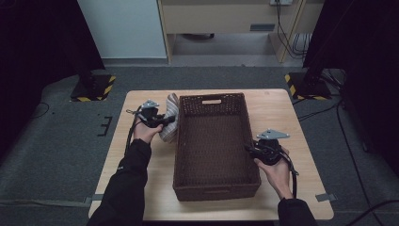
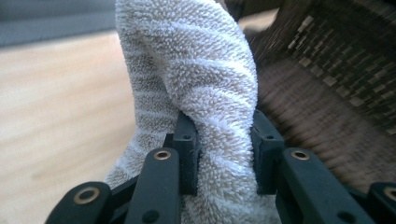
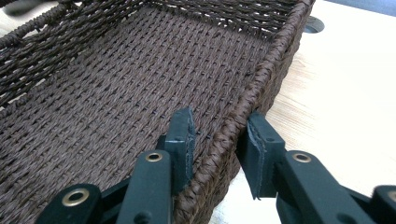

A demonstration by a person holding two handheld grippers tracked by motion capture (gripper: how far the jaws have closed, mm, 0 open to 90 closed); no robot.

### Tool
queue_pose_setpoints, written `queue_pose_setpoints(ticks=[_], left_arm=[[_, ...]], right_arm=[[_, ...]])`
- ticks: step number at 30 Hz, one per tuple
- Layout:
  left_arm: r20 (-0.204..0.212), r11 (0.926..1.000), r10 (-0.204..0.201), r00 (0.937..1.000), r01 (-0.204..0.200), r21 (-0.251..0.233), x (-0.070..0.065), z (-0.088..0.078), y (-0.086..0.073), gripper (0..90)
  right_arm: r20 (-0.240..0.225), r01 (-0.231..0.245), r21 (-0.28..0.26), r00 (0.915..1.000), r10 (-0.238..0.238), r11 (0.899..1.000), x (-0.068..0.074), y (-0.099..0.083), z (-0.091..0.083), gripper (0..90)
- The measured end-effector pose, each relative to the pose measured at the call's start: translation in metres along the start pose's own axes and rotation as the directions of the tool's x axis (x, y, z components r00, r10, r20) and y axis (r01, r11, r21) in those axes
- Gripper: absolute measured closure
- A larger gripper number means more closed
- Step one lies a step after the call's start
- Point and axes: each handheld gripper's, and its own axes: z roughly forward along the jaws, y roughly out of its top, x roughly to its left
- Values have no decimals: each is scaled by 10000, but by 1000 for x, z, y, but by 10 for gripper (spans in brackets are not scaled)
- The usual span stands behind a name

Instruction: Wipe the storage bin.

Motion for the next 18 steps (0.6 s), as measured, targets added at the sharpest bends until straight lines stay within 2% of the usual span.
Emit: queue_pose_setpoints(ticks=[2,3,5,11,13,15,18], left_arm=[[65,9999,87,9999,-87,-77,-4,-2,3,677],[17,9996,272,9996,-272,54,-5,-1,2,677],[-34,9990,338,9994,-337,306,-6,5,-3,677],[17,9951,-40,10000,39,989,-4,28,-32,677],[-2,9912,-95,10000,95,1323,-4,36,-43,677],[58,9926,-313,9995,303,1179,-4,38,-50,676],[71,9930,-331,9994,320,1138,-3,29,-44,676]], right_arm=[[15,13,-5,10000,-13,10000,0,0,0,664],[18,12,-8,10000,-12,10000,0,0,0,665],[19,-6,-9,10000,6,10000,0,0,0,664],[11,-17,-2,10000,17,10000,0,0,0,664],[15,-26,-2,10000,26,10000,0,0,0,665],[36,-50,-5,10000,50,10000,1,0,0,665],[32,-32,-26,10000,32,10000,0,0,0,665]])
